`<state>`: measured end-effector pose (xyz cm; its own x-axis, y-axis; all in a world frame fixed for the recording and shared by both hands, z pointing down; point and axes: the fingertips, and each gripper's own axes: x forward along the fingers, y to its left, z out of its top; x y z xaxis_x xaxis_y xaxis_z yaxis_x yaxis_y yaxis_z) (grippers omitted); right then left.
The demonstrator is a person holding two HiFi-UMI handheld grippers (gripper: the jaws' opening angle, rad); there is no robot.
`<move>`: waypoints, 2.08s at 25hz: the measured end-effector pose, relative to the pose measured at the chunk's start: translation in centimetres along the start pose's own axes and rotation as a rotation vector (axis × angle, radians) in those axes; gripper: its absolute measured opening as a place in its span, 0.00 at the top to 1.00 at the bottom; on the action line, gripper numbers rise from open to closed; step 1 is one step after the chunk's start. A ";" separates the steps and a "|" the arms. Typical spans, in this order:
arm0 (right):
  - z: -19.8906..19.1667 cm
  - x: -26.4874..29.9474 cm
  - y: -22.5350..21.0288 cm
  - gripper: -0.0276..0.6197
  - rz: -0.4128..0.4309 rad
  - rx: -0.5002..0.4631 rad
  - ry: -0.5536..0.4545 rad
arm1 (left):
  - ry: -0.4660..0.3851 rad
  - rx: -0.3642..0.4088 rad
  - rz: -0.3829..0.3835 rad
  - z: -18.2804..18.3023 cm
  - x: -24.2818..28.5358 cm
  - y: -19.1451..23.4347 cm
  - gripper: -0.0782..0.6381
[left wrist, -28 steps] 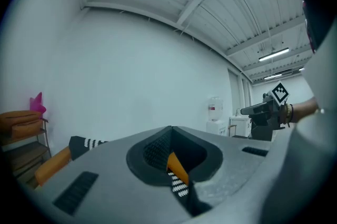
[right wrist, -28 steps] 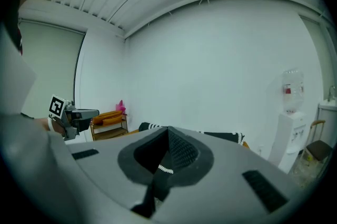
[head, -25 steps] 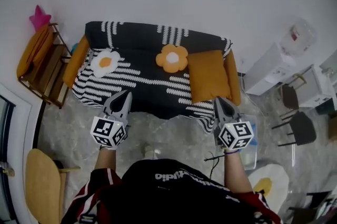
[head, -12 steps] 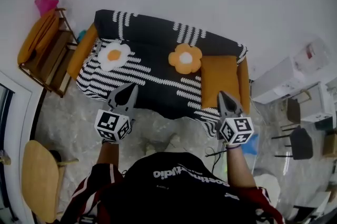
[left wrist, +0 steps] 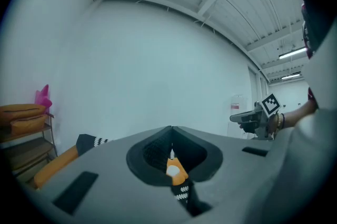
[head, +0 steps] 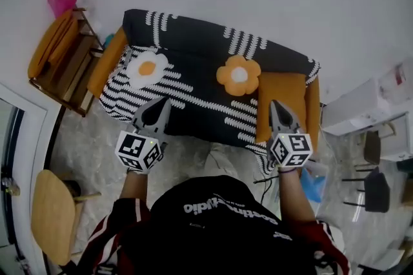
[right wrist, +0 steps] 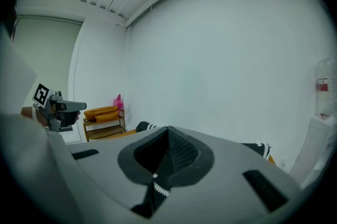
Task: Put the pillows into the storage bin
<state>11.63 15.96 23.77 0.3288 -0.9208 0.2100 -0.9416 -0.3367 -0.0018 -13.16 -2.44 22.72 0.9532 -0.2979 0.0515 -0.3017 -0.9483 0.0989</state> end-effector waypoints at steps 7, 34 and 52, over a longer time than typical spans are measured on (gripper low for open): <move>0.1 8.9 -5.6 0.81 0.087 -0.037 0.036 | 0.002 0.009 0.010 1.6 9.6 0.8 0.88; -42.6 32.3 -16.4 0.31 0.139 0.073 0.715 | 0.331 -0.024 -0.020 -13.4 28.4 3.8 0.88; -56.8 38.6 -16.9 0.31 0.032 0.569 0.777 | 0.511 -0.084 0.019 -23.6 30.8 5.5 0.88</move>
<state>36.10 -2.65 87.47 -0.0285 -0.6120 0.7904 -0.7061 -0.5473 -0.4493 14.03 -14.28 48.30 0.8223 -0.2038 0.5312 -0.3397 -0.9248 0.1711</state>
